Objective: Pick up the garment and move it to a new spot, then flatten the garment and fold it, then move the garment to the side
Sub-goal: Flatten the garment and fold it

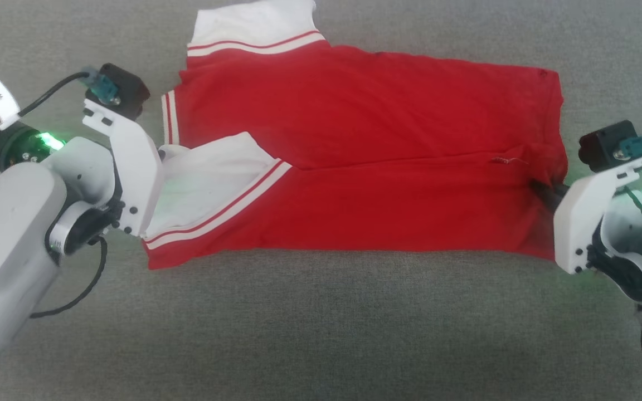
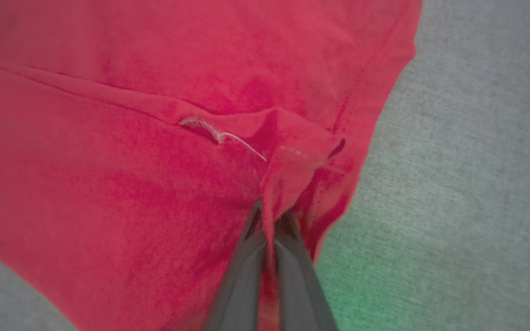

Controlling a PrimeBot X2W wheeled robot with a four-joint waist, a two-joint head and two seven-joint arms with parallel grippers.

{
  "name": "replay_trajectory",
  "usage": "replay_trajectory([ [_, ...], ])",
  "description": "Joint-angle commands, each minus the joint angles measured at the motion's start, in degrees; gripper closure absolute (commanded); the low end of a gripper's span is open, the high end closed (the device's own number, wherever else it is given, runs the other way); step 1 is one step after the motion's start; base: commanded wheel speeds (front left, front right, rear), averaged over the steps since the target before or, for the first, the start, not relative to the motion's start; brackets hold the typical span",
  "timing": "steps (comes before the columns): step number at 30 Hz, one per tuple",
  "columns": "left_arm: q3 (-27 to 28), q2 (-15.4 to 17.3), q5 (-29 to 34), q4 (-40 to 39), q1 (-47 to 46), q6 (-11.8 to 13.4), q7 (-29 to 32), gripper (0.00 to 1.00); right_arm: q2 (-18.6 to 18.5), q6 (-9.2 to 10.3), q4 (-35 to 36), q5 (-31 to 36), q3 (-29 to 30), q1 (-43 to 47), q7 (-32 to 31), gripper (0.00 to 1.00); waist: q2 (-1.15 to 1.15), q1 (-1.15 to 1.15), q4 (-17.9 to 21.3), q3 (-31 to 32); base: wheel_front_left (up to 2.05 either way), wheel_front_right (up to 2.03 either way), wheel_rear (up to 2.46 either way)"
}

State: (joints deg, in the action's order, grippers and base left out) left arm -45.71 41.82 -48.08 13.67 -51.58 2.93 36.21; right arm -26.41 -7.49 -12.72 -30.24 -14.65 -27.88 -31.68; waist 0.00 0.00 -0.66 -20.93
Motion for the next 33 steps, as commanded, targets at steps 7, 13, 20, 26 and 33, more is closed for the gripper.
replay_trajectory([
  [7,-1.64,-5.88,-1.88,14.17,-4.34,-4.82,1.38,1.0,1.39,0.01,-6.96,-0.76,-3.71,-4.54,1.34,1.0,0.0,0.0,0.9,-1.82,0.0,0.0,0.0],
  [13,-1.04,-9.06,-3.73,21.51,-6.95,-5.18,2.16,0.0,1.64,0.02,-9.73,-1.38,-4.39,-7.12,1.72,0.0,0.0,0.0,0.87,-1.39,0.0,0.0,0.0],
  [20,0.19,-9.33,-4.12,21.47,-7.91,-4.3,1.02,0.0,0.72,0.0,-8.3,-0.37,-2.06,-6.55,5.47,0.0,0.0,0.0,-0.18,0.33,0.0,0.0,0.0],
  [26,0.41,-7.09,-4.52,16.18,-5.36,-2.59,1.63,0.0,1.65,0.0,-4.16,2.51,3.71,-3.54,11.32,0.0,0.0,0.0,-1.52,2.13,0.0,0.0,0.0],
  [33,1.08,-2.38,-6.2,3.46,0.37,2.97,4.89,0.0,4.9,0.0,3.12,8.34,12.68,0.95,16.35,0.0,0.0,0.0,-2.29,3.41,0.0,0.0,0.0],
])
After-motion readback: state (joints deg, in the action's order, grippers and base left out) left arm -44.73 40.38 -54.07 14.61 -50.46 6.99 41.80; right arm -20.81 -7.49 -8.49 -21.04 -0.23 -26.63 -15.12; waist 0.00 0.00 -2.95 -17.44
